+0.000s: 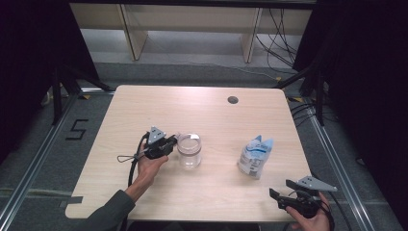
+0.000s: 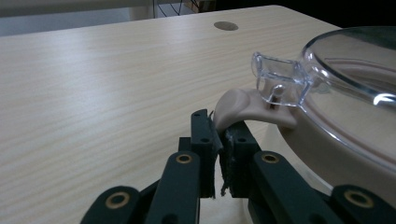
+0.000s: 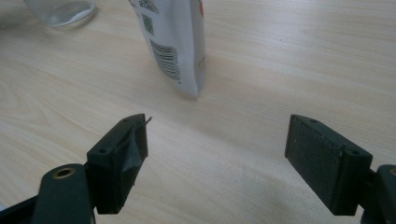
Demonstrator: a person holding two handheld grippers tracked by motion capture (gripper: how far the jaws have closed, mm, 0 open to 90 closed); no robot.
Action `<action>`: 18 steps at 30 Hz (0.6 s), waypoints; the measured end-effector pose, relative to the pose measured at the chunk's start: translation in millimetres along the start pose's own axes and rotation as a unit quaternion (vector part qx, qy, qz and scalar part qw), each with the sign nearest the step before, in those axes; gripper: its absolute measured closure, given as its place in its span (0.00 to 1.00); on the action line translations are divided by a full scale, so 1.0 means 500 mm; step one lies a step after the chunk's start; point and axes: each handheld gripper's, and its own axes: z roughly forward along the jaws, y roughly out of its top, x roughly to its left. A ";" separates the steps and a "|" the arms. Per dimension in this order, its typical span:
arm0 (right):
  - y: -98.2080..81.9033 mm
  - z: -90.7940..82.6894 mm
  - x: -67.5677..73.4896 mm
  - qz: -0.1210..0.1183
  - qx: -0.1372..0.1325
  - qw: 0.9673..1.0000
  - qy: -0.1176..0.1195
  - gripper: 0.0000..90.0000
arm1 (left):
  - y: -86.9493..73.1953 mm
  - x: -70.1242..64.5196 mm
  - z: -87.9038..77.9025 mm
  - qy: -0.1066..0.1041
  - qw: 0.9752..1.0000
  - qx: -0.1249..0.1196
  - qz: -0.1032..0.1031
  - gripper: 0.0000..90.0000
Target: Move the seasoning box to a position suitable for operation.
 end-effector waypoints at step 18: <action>0.000 0.002 0.000 -0.004 -0.002 1.000 0.005 0.25 | -0.012 -0.061 -0.016 -0.041 0.999 0.008 0.002 0.92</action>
